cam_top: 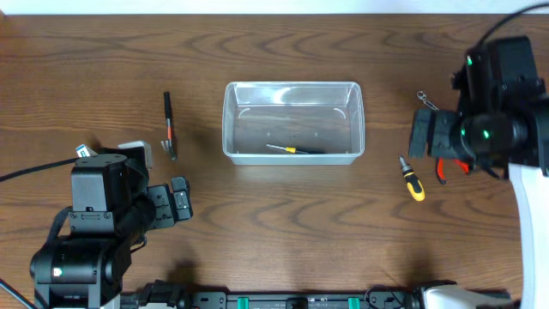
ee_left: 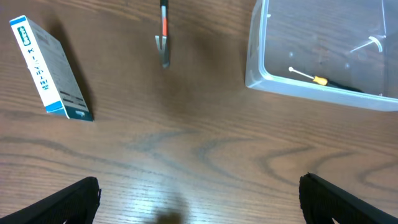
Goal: Pack container
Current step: 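Withdraw the right gripper toward the yellow-black ratchet screwdriver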
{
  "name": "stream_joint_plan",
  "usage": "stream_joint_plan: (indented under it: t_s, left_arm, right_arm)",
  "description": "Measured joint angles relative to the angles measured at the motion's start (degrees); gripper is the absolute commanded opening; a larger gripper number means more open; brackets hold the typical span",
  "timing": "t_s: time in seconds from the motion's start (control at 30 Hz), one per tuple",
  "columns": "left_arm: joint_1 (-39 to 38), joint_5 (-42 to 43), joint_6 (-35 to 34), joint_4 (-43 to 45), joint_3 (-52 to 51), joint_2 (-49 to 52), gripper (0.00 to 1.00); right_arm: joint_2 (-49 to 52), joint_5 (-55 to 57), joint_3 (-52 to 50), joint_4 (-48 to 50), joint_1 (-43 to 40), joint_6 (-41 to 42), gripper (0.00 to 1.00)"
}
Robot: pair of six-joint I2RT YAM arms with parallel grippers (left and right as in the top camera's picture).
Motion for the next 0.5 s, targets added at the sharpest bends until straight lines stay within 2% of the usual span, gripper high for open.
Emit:
stream_joint_plan:
  t_s: [0.13,0.3,0.5]
  left_arm:
    - [0.0,0.0,0.0,-0.3,0.0,0.0,0.98]
    - [0.0,0.0,0.0,-0.4,0.0,0.0,0.98]
    - [0.0,0.0,0.0,-0.4,0.0,0.0,0.98]
  right_arm:
    - [-8.2,-2.5,-9.1,0.0,0.2,4.0,0.99]
    - [-17.8,0.9,-22.6,2.0,0.2,8.3,0.99]
    - [-16.7,5.0,-33.9,12.4,-0.7,9.7,0.99]
